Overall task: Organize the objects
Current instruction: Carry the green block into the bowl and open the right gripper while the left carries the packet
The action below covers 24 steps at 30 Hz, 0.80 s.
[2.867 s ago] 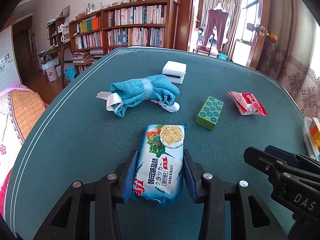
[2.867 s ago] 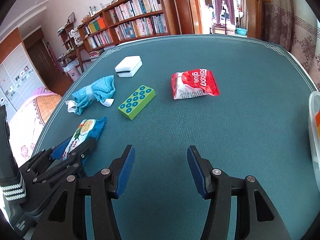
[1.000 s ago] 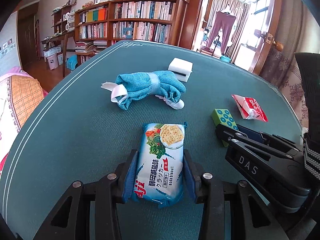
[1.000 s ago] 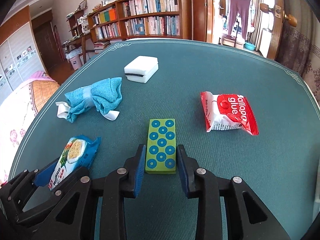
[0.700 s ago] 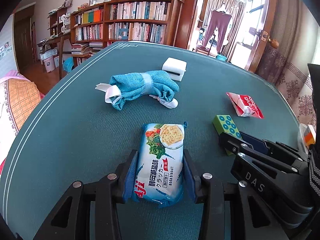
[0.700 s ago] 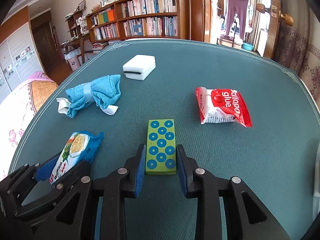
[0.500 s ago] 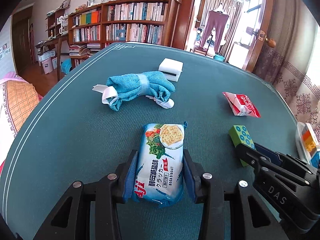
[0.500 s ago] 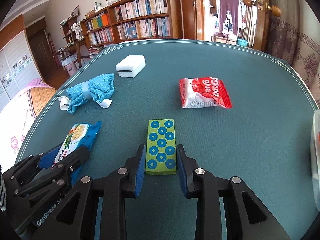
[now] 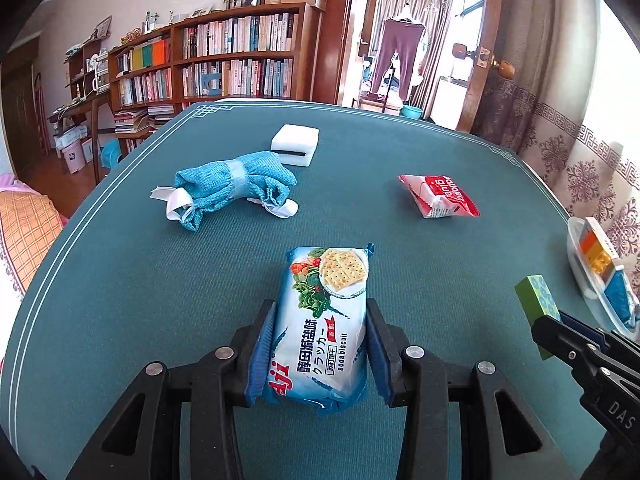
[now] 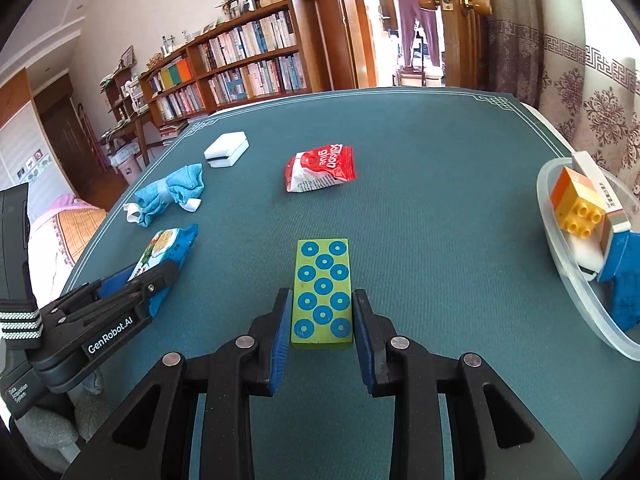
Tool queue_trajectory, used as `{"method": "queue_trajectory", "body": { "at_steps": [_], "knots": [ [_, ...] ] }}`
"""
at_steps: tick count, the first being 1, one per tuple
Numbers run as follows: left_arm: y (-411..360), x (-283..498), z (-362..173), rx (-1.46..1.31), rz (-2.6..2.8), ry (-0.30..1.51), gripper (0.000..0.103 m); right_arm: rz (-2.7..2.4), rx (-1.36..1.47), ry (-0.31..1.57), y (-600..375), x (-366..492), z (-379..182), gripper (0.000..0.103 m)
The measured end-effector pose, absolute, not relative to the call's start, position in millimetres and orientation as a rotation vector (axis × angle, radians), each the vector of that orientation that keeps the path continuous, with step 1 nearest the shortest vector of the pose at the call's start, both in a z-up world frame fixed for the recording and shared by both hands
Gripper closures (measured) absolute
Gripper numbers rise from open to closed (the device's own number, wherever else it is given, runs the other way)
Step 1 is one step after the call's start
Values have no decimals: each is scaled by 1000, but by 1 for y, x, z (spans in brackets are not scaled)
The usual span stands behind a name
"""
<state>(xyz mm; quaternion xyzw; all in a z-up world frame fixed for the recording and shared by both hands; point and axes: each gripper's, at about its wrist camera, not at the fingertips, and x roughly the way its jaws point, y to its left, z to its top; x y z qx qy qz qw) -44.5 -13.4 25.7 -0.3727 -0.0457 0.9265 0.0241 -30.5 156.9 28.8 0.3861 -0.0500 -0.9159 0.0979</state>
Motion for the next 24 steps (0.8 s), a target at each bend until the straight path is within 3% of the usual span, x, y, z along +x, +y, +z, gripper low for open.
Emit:
{"method": "queue_trajectory", "body": {
  "at_steps": [24],
  "knots": [
    [82, -24, 42, -1105, 2695, 42, 58, -2949, 985, -398, 288, 33, 67, 72]
  ]
}}
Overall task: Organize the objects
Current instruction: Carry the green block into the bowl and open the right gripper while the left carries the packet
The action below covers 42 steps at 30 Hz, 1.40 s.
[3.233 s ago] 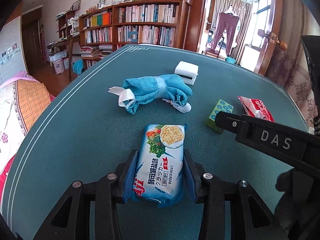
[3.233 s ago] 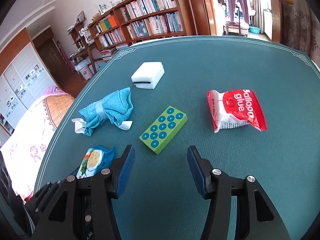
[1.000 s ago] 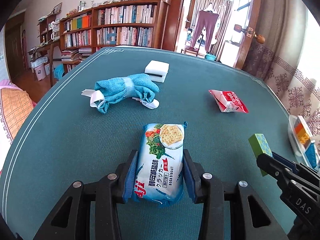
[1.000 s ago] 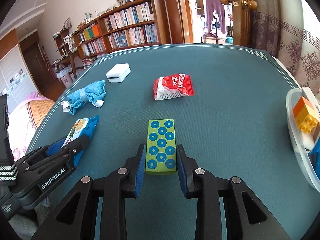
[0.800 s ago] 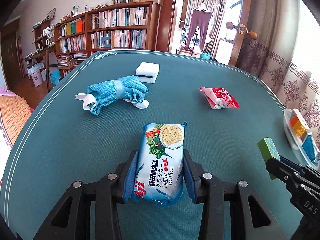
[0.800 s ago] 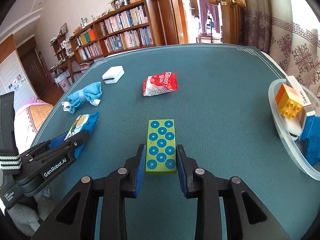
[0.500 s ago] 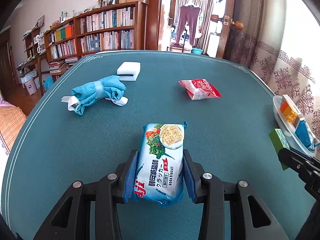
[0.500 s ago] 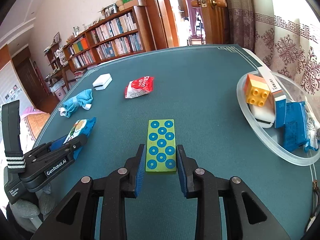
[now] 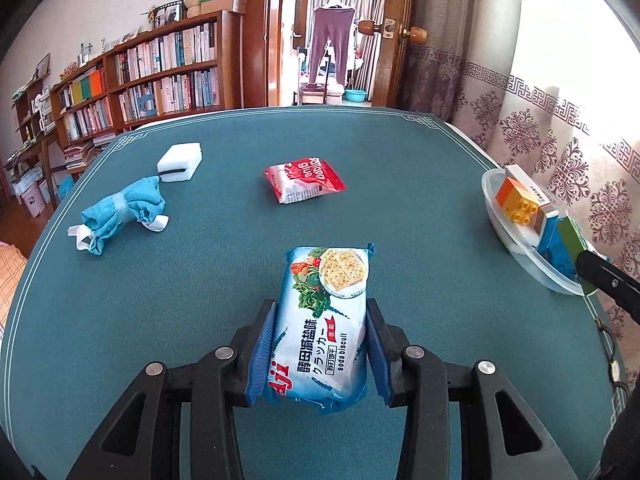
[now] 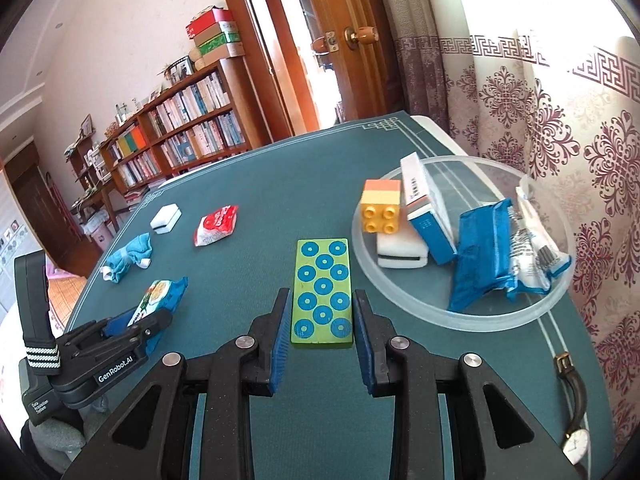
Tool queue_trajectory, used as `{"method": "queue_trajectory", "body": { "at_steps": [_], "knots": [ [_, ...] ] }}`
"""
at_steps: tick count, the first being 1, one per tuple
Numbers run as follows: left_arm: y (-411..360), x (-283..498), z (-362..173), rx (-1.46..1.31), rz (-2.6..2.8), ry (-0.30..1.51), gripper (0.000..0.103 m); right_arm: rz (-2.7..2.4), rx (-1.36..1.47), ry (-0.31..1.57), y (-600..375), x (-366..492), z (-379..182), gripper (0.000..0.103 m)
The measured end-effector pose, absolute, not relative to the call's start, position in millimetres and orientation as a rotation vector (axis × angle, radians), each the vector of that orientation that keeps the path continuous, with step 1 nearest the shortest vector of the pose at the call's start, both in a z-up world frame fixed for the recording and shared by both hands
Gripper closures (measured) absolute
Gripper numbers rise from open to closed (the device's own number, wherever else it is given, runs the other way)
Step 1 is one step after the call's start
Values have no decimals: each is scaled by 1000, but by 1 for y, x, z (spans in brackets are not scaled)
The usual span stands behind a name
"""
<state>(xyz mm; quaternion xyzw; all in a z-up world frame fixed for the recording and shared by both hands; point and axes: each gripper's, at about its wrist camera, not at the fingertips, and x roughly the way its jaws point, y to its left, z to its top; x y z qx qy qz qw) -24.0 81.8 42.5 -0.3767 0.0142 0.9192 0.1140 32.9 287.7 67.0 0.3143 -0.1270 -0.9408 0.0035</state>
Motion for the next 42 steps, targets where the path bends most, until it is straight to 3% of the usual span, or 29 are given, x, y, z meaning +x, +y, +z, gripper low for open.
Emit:
{"method": "queue_trajectory", "body": {
  "at_steps": [18, 34, 42],
  "knots": [
    [162, -11, 66, -1016, 2566, 166, 58, -3063, 1013, -557, 379, 8, 52, 72],
    [238, -15, 76, -973, 2405, 216, 58, -3076, 993, -462, 392, 49, 46, 72],
    [279, -20, 76, -953, 2298, 229, 58, -3090, 988, -520, 411, 54, 43, 72]
  ]
}}
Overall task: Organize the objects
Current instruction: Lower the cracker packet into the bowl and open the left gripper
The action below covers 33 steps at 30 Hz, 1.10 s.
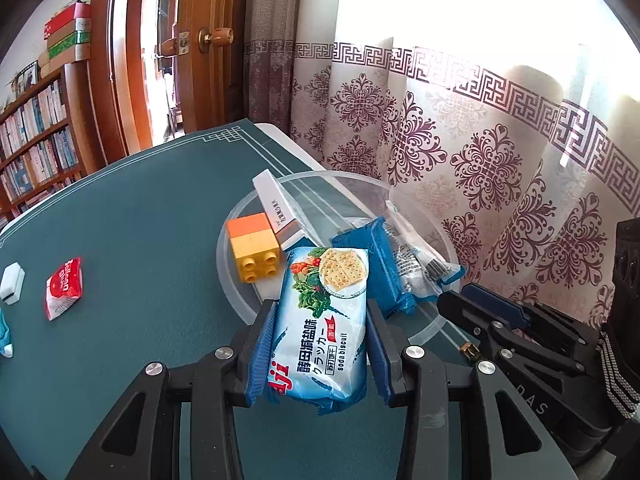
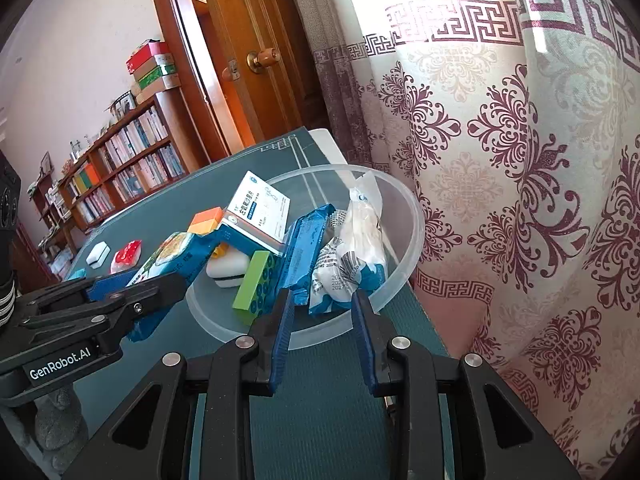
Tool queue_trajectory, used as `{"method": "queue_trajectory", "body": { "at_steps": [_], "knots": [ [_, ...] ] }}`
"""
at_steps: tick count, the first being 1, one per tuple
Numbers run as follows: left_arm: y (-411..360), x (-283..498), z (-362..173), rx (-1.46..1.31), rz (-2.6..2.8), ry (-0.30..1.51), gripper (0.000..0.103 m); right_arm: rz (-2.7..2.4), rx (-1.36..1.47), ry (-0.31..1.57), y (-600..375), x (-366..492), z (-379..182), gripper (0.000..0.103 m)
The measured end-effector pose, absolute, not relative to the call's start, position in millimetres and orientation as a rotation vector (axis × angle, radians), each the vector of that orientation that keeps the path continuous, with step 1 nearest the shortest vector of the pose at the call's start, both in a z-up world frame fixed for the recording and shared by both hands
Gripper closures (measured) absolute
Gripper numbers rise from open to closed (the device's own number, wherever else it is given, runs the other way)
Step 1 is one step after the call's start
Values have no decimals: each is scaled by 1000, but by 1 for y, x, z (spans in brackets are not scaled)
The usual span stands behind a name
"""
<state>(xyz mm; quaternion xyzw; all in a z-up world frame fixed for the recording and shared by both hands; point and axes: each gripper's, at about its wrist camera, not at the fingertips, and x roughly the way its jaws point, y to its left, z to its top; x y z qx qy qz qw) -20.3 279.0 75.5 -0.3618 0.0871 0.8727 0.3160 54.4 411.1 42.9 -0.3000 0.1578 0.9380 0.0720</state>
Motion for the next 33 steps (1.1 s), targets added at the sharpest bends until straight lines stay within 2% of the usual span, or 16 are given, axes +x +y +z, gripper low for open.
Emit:
{"method": "queue_trajectory", "body": {
  "at_steps": [12, 14, 16, 17, 23, 28, 32, 33],
  "knots": [
    [327, -44, 73, -931, 2258, 231, 57, 2803, -882, 519, 424, 58, 43, 72],
    [327, -47, 70, -941, 2253, 216, 50, 2803, -882, 520, 424, 58, 43, 72],
    [322, -47, 70, -927, 2268, 197, 37, 2802, -883, 524, 425, 57, 43, 72],
    [319, -47, 71, -920, 2274, 189, 35, 2800, -883, 526, 424, 57, 42, 72],
    [303, -48, 77, -915, 2290, 142, 33, 2797, -884, 525, 423, 56, 42, 72],
    [289, -46, 79, -901, 2338, 145, 20, 2804, -877, 524, 418, 58, 44, 72],
    [276, -46, 78, -908, 2373, 135, 15, 2810, -875, 529, 416, 58, 46, 70],
    [273, -47, 77, -911, 2383, 134, 13, 2810, -875, 533, 415, 59, 47, 66]
  ]
}}
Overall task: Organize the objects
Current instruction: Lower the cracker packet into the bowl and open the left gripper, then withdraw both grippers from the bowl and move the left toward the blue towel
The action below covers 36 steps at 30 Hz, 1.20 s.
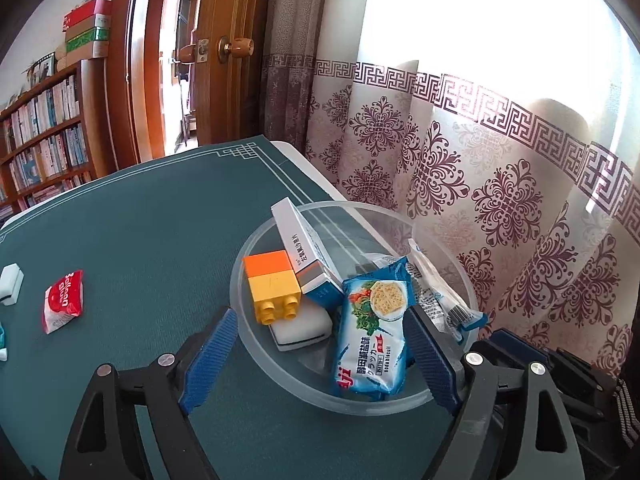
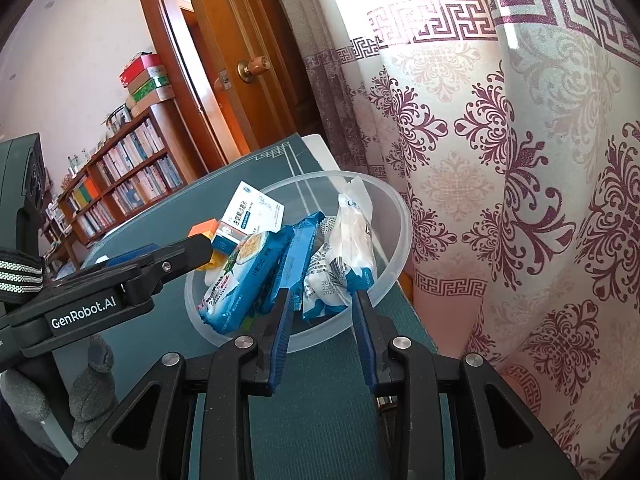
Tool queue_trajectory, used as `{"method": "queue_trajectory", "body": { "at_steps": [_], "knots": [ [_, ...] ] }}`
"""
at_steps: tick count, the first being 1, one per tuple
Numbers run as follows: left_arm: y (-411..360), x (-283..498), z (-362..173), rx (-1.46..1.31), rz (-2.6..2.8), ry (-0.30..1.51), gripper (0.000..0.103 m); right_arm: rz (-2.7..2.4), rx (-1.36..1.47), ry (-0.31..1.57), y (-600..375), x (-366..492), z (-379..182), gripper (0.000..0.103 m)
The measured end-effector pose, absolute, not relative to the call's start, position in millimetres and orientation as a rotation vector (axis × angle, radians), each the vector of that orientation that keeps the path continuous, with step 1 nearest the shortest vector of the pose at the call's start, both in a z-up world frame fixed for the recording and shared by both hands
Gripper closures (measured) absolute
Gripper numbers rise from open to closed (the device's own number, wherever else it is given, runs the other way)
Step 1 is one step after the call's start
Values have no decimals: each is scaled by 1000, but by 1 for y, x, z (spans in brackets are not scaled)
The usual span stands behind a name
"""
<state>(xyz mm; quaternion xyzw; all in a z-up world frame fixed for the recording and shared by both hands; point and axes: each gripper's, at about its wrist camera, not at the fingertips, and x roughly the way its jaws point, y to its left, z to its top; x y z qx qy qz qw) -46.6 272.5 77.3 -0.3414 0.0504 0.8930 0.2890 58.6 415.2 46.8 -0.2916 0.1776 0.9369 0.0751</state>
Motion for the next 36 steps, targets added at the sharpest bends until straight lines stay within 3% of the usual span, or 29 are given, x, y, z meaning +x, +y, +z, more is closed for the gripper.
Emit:
{"method": "queue_trajectory", "body": {
  "at_steps": [3, 29, 32, 36],
  "knots": [
    [261, -47, 75, -918, 2419, 131, 9, 2818, -874, 538, 412, 59, 48, 56],
    [120, -72, 60, -992, 2703, 112, 5, 2961, -882, 451, 325, 51, 66, 45],
    [99, -77, 59, -1001, 2743, 127, 5, 2982, -893, 467, 313, 46, 66, 38],
    [73, -83, 58, -1001, 2804, 186, 4, 3007, -934, 459, 294, 38, 62, 37]
  ]
}}
